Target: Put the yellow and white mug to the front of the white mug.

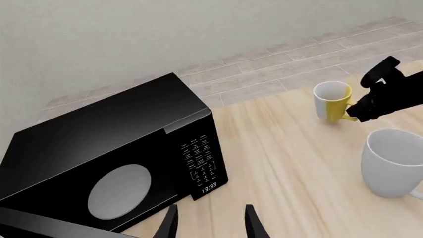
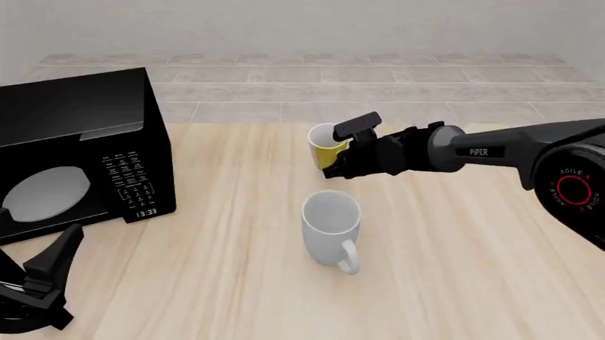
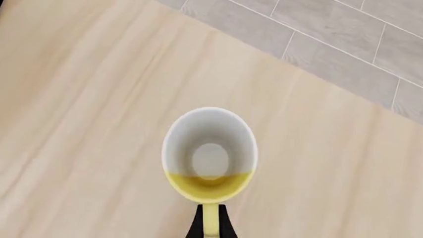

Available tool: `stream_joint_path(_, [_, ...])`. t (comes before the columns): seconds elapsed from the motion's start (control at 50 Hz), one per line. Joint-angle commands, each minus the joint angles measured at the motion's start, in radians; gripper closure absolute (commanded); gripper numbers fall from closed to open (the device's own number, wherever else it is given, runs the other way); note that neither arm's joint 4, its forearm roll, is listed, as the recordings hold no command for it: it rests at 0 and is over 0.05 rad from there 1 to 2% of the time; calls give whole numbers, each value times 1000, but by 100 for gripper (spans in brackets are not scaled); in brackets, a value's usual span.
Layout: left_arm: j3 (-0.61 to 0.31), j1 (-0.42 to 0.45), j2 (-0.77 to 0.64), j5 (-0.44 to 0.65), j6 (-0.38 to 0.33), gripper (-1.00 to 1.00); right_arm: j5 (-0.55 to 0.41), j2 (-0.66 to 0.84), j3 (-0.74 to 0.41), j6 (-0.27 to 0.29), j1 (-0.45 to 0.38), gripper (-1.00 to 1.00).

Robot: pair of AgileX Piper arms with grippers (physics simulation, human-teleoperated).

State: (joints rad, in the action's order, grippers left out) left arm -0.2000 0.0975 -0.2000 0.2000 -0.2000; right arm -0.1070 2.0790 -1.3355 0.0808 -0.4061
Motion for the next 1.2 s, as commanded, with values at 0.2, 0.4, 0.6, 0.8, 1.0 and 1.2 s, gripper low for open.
stream_joint_path(0.2, [0, 0, 0, 0, 0, -100, 9, 62, -26, -12, 14, 100])
stream_joint_path(0.4, [0, 0, 0, 0, 0, -100, 10, 71, -26, -19, 16, 100])
stream_joint_path(0.6, [0, 0, 0, 0, 0, -100, 4, 71, -29, -15, 14, -100])
stream_joint_path(0.8, [0, 0, 0, 0, 0, -100, -2, 42, -18, -13, 6, -100])
stream_joint_path(1.0, [0, 0, 0, 0, 0, -100, -3, -19, 9, -6, 7, -100])
stream_joint_path(1.2, [0, 0, 0, 0, 0, -100, -3, -89, 44, 0, 6, -100])
